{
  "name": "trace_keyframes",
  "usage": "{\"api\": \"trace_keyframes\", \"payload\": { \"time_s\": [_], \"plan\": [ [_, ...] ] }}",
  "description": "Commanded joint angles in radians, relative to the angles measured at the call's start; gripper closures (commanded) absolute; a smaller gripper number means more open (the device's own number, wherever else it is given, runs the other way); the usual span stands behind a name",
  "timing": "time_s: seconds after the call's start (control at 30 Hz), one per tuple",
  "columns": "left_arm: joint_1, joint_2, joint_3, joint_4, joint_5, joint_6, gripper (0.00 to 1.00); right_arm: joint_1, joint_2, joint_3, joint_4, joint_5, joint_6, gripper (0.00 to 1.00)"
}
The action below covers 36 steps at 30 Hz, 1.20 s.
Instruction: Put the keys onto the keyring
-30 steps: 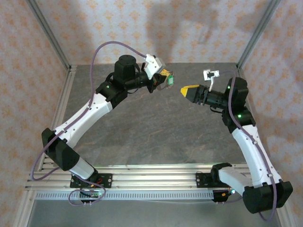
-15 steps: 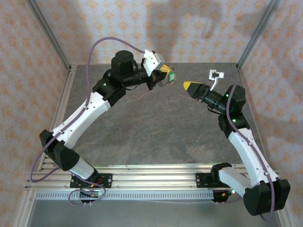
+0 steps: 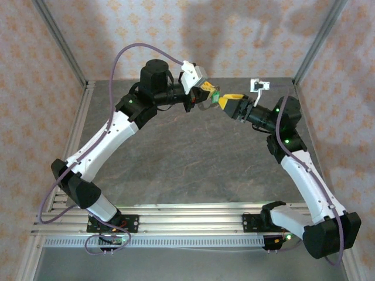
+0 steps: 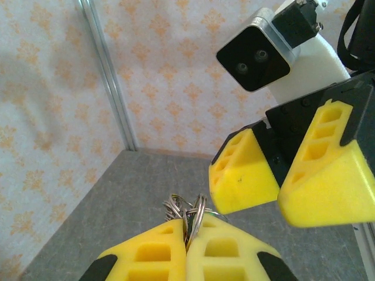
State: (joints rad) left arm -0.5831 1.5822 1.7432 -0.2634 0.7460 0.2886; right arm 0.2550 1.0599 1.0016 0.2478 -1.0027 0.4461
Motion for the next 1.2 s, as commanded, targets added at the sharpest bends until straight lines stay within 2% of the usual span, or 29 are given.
{"api": "trace_keyframes", "payload": {
  "time_s": [0.0,0.3,0.4,0.47,0.63,0.7,1.17],
  "plan": [
    [-0.011,0.003,0.055,0.006,0.024,0.011,1.00,0.021,0.015,0.035,0.041,-0.024,-0.034,0.47],
    [-0.021,0.013,0.076,-0.009,0.023,0.018,1.00,0.053,0.064,0.053,0.080,-0.017,-0.031,0.48],
    [-0.024,0.016,0.079,-0.013,0.021,0.020,1.00,0.056,0.071,0.061,0.087,-0.014,-0.029,0.51],
    [-0.027,0.018,0.082,-0.014,0.019,0.021,1.00,0.056,0.069,0.061,0.085,-0.011,-0.030,0.60],
    [-0.027,0.023,0.082,-0.022,0.012,0.027,1.00,0.056,0.033,0.057,0.016,0.000,-0.071,0.93],
    [-0.027,0.024,0.081,-0.023,0.006,0.030,1.00,0.055,0.010,0.052,-0.021,0.010,-0.092,1.00],
    [-0.027,0.011,0.063,-0.038,-0.046,0.071,1.00,0.016,-0.121,0.042,-0.206,0.080,-0.167,1.00]
  ]
}}
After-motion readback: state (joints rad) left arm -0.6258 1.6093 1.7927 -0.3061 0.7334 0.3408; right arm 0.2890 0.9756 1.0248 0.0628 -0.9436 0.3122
